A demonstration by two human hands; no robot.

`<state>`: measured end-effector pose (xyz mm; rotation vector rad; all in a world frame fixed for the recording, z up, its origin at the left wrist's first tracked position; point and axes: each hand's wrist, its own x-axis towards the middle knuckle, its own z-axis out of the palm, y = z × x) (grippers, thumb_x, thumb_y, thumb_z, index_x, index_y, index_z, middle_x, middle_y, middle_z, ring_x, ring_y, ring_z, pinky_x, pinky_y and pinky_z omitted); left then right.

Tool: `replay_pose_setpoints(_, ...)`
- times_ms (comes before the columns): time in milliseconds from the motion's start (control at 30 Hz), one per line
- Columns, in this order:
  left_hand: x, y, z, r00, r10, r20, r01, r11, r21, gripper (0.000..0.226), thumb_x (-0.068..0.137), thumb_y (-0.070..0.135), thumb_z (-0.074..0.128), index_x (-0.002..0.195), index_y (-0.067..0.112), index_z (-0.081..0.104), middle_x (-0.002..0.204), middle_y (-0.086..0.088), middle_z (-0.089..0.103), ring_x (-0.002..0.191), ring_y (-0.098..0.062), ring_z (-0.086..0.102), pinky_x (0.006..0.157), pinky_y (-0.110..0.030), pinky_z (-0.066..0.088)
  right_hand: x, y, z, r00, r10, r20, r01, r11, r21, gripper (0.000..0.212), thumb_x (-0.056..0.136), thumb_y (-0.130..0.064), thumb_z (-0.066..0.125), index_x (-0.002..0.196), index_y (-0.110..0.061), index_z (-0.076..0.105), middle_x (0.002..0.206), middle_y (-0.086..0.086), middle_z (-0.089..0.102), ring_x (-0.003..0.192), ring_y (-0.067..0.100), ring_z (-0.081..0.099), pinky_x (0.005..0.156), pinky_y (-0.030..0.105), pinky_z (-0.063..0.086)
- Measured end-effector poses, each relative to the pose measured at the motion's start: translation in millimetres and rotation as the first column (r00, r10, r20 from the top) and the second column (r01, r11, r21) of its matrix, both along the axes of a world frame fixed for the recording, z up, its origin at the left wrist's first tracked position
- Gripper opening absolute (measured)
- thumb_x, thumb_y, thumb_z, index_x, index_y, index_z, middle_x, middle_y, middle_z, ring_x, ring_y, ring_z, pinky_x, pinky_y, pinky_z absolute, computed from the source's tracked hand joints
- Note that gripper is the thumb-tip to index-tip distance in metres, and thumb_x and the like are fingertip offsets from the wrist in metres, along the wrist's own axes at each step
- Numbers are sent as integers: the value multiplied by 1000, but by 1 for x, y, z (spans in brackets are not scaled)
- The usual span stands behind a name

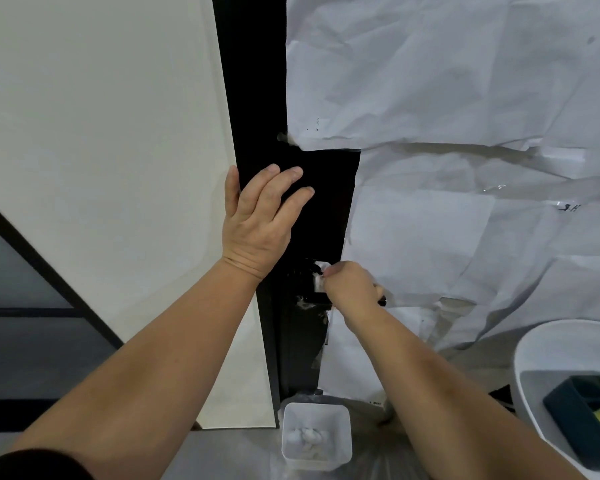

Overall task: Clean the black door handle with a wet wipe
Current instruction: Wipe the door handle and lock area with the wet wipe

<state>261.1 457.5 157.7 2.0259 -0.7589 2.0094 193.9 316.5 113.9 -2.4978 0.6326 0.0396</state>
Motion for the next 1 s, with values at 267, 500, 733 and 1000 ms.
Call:
replay_pose_setpoints(267,-1,0,0,1000,5,1,-5,1000,3,28,91,2,66,98,27,75,123,7,57,120,-19,50,118,-49,20,1,-2,9,985,83,-153,-87,996,-17,14,80,-8,46,80,-14,59,68,-2,46,66,17,42,69,28,33)
replay_pose_setpoints(500,-1,0,0,1000,4,-5,-4,1000,4,29,90,1,66,99,27,76,124,7,56,121,-19,50,119,-48,18,-3,-2,13,992,86,-87,-81,995,61,22,90,-13,41,97,-11,62,78,3,55,74,18,48,78,30,31)
replay_pose_setpoints(733,0,1,-1,1000,10,3,-10,1000,4,30,89,0,66,98,27,76,124,7,56,121,-19,50,118,-49,19,-21,8,-25,836,328,440,-192,926,-326,38,69,-4,49,102,-7,67,85,10,61,77,31,57,66,34,44)
replay_pose_setpoints(1000,1,1,-1,1000,14,4,-14,1000,14,32,87,-1,69,100,28,75,124,7,56,121,-19,49,118,-49,19,-15,7,-21,784,343,517,-286,940,-188,31,80,5,50,105,-5,66,95,6,55,78,21,53,65,34,51)
